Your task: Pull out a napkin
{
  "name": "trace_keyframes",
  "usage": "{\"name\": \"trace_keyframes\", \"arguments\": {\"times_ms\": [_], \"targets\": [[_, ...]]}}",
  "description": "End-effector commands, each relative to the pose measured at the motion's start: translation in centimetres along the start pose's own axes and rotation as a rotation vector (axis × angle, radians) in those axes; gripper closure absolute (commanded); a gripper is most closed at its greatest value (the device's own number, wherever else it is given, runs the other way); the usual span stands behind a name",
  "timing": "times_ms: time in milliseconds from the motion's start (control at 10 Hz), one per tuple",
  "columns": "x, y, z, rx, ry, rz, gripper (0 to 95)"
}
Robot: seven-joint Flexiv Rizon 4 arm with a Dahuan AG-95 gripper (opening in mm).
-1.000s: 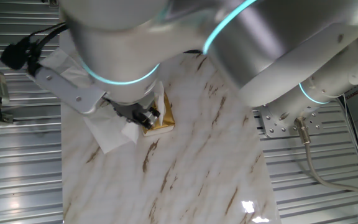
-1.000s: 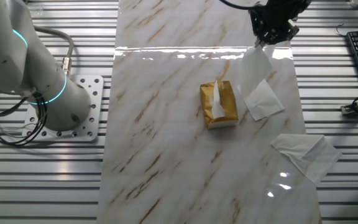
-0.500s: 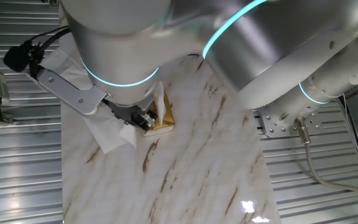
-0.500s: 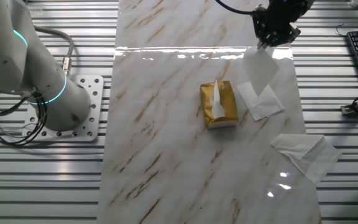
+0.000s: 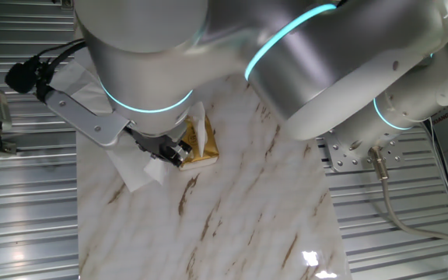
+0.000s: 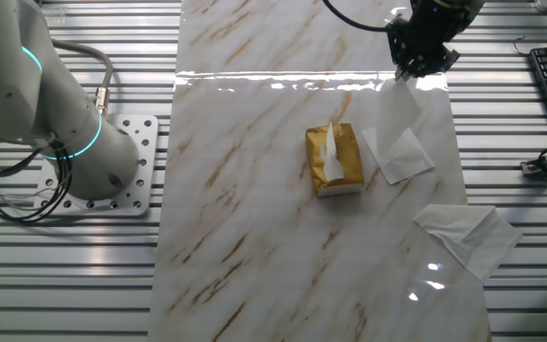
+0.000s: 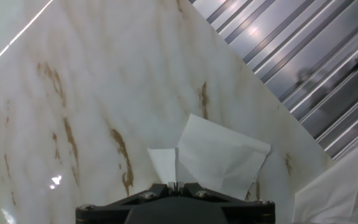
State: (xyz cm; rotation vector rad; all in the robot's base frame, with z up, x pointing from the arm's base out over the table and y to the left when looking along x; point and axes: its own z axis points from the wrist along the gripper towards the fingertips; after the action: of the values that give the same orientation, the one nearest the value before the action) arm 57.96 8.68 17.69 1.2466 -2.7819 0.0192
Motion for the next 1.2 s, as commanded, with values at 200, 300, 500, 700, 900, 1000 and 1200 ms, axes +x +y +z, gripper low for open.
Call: {"name": "trace_keyframes", "arguments": {"times_ms": [200, 300, 500, 700, 900, 1000, 1200], "targets": [[-0.5, -0.1, 0.2, -0.003, -0.009, 0.015, 95.0], [-0.7, -0.2, 0.3, -0.003, -0.010, 0.018, 95.0], [-1.0, -0.1, 0.4, -0.002, -0.013, 0.021, 95.0], [-1.6, 0.4, 0.4, 0.008, 0.000, 0.056, 95.0], [-1.9, 0.9, 0.6, 0.009, 0.001, 0.080, 95.0], [-2.0, 0.9, 0.7, 0.000, -0.008, 0.075, 95.0], [-2.0, 0.9, 0.7, -0.010, -0.003, 0.070, 95.0]]}}
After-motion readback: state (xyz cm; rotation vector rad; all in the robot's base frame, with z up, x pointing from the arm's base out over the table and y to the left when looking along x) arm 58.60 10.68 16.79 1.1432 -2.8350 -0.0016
